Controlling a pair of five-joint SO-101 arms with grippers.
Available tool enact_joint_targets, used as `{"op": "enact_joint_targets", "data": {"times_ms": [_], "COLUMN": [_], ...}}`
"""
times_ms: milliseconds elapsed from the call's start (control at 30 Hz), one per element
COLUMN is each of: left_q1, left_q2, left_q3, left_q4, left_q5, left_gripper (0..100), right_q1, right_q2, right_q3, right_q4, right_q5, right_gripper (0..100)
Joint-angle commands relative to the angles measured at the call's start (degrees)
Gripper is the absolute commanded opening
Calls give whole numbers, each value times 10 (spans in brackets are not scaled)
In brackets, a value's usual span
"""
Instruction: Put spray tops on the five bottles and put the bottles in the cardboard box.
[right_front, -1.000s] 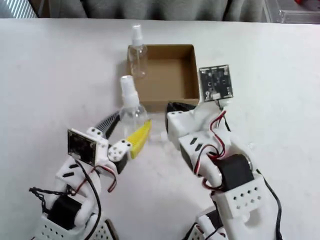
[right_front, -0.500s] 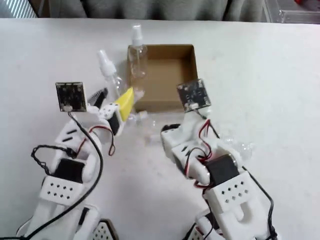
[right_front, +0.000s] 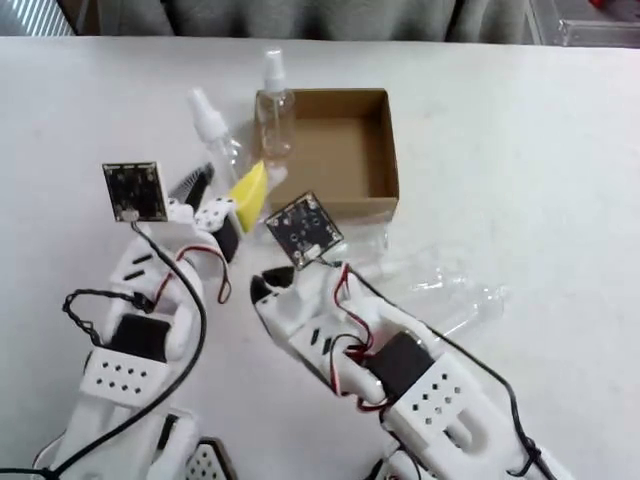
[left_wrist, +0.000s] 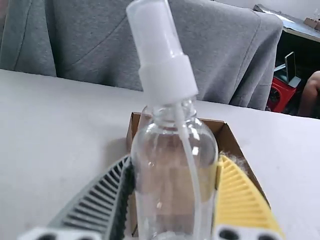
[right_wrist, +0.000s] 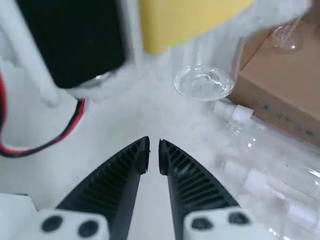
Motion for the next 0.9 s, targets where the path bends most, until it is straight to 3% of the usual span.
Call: {"op": "enact_joint_targets", "data": {"times_ms": [0,267,500,867], "left_q1": [-2,-1,0,39], "left_q2": [0,0,-4,-162], "left_q3": [-17,-17,-18,47], "left_q4": [-17,-12,5,37], "left_q5": [3,3,3,2], "left_gripper": [27,25,24,24], "right_q1": [-7,-1,31,64], "right_q2": [-28,-57,4,49], "right_q3": [20,115,119,120], "right_q4": [-73,-242,-318,-349], "right_q5": [-24,-23,-23,-23], "right_gripper": [15,15,15,15]}}
